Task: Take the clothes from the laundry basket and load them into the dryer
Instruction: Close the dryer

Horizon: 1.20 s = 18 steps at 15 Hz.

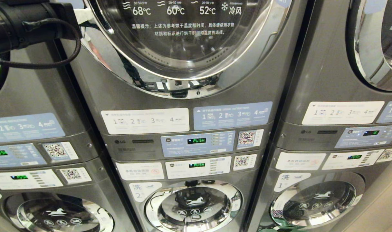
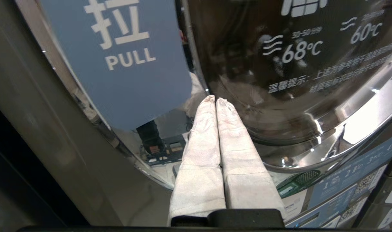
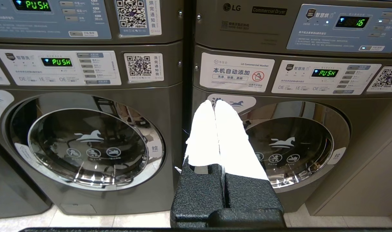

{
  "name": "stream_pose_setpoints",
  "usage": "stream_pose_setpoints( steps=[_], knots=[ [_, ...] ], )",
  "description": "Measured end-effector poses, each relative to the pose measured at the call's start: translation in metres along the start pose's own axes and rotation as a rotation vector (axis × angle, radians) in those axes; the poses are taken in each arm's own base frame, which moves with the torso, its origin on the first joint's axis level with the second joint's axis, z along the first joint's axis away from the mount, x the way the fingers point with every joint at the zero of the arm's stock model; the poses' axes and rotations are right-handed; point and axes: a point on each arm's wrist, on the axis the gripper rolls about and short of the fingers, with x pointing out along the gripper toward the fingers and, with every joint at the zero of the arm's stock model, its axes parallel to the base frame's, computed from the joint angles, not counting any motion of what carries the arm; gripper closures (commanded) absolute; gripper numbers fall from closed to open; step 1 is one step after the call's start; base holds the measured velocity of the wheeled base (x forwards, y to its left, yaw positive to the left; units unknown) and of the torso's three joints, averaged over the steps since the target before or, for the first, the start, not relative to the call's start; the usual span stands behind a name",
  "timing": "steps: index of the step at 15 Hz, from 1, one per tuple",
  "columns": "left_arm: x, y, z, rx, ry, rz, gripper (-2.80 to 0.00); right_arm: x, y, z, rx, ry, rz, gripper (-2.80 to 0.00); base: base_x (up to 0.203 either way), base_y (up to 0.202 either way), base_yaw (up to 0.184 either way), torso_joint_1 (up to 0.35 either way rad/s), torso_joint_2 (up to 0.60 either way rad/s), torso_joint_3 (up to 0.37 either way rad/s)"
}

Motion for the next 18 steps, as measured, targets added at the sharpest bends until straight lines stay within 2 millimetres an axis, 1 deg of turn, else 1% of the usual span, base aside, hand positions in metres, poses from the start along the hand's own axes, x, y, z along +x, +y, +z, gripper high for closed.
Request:
stream_pose_setpoints(
  steps=[4,7,12,18],
  knots=[
    [-0.002,0.021,-0.003,0.018,0.008,0.073,0.00,0.000,0.000,0.000,0.007,0.000,-0.002,0.00,0.000,0.000,0.000,0.000,0.00,0.000],
    [0.002,0.027,-0.004,0.020,0.005,0.088,0.00,0.000,0.000,0.000,0.008,0.000,-0.002,0.00,0.000,0.000,0.000,0.000,0.00,0.000],
    [0.026,0.029,0.000,0.032,-0.045,0.082,0.00,0.000,0.000,0.000,0.008,0.001,-0.002,0.00,0.000,0.000,0.000,0.000,0.00,0.000],
    [0.050,0.028,-0.013,0.080,-0.032,0.075,0.00,0.000,0.000,0.000,0.008,0.001,-0.002,0.00,0.000,0.000,0.000,0.000,0.00,0.000]
  ],
)
